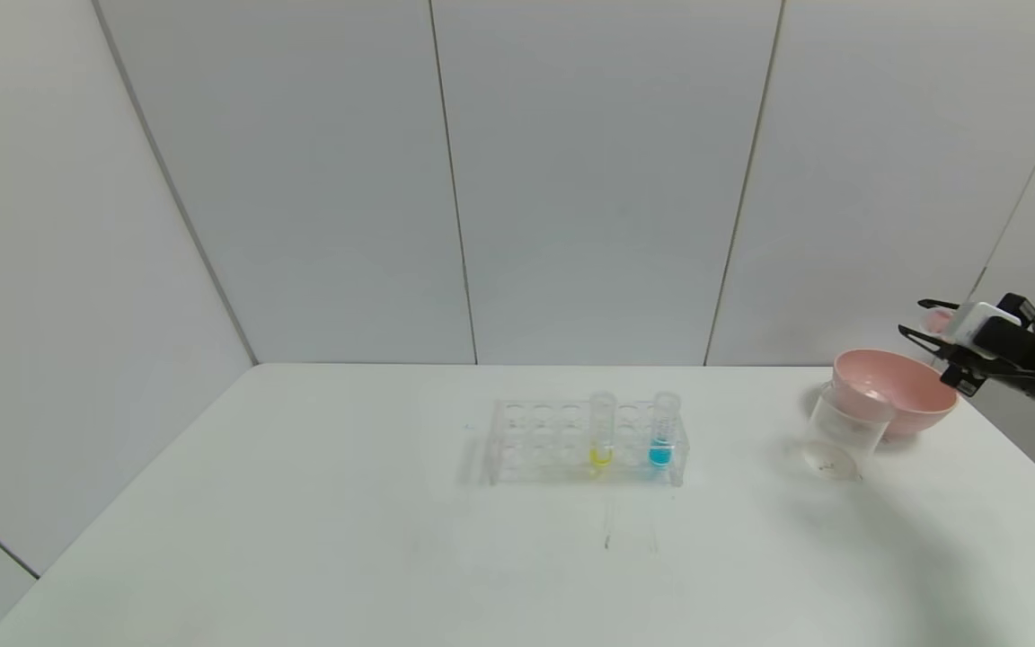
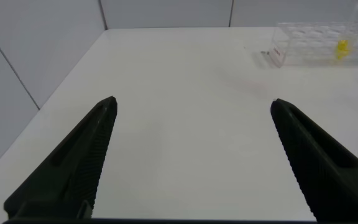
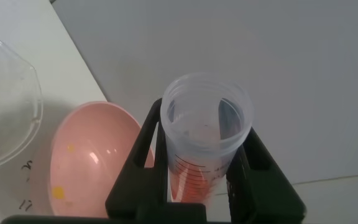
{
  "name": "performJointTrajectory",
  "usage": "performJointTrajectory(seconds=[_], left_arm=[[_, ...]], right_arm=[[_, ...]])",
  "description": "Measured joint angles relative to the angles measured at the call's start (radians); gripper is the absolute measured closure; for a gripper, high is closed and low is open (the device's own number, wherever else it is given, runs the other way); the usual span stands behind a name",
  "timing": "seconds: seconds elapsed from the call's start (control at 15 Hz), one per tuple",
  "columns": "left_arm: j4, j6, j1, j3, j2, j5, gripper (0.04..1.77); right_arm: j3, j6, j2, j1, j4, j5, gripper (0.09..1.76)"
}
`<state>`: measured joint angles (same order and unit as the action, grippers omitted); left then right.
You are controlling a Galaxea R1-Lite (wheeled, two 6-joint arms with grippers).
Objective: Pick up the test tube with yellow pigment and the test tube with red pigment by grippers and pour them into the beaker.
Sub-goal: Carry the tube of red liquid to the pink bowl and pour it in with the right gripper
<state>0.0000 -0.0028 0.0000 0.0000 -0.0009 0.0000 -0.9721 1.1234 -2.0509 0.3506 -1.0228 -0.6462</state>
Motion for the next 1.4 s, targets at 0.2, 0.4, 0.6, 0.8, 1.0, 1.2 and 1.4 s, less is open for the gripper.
performJointTrajectory(seconds=[0.2, 0.4, 0.6, 0.8, 1.0, 1.2, 1.4], left_arm=[[0.0, 0.0, 0.0, 0.0, 0.0, 0.0, 0.05], [0.0, 0.0, 0.0, 0.0, 0.0, 0.0, 0.05], [0.0, 0.0, 0.0, 0.0, 0.0, 0.0, 0.05], [0.0, 0.0, 0.0, 0.0, 0.0, 0.0, 0.05], [0.0, 0.0, 0.0, 0.0, 0.0, 0.0, 0.05], [0.0, 0.0, 0.0, 0.0, 0.0, 0.0, 0.05], [0.0, 0.0, 0.0, 0.0, 0.0, 0.0, 0.05]], right_arm=[[0.013, 0.092, -0.002, -0.018, -0.009, 0.002, 1.26], [0.02, 0.167, -0.002, -0.037, -0.048, 0.005, 1.26], [0.024, 0.303, -0.001, -0.043, -0.054, 0.057, 1.26], [0.031, 0.409, -0.001, -0.04, -0.061, 0.097, 1.26], [0.038, 0.446, 0.0, -0.043, -0.08, 0.117, 1.26], [0.042, 0.497, 0.0, -0.044, -0.093, 0.118, 1.26], [0.045, 0.522, 0.001, -0.045, -0.1, 0.118, 1.26]])
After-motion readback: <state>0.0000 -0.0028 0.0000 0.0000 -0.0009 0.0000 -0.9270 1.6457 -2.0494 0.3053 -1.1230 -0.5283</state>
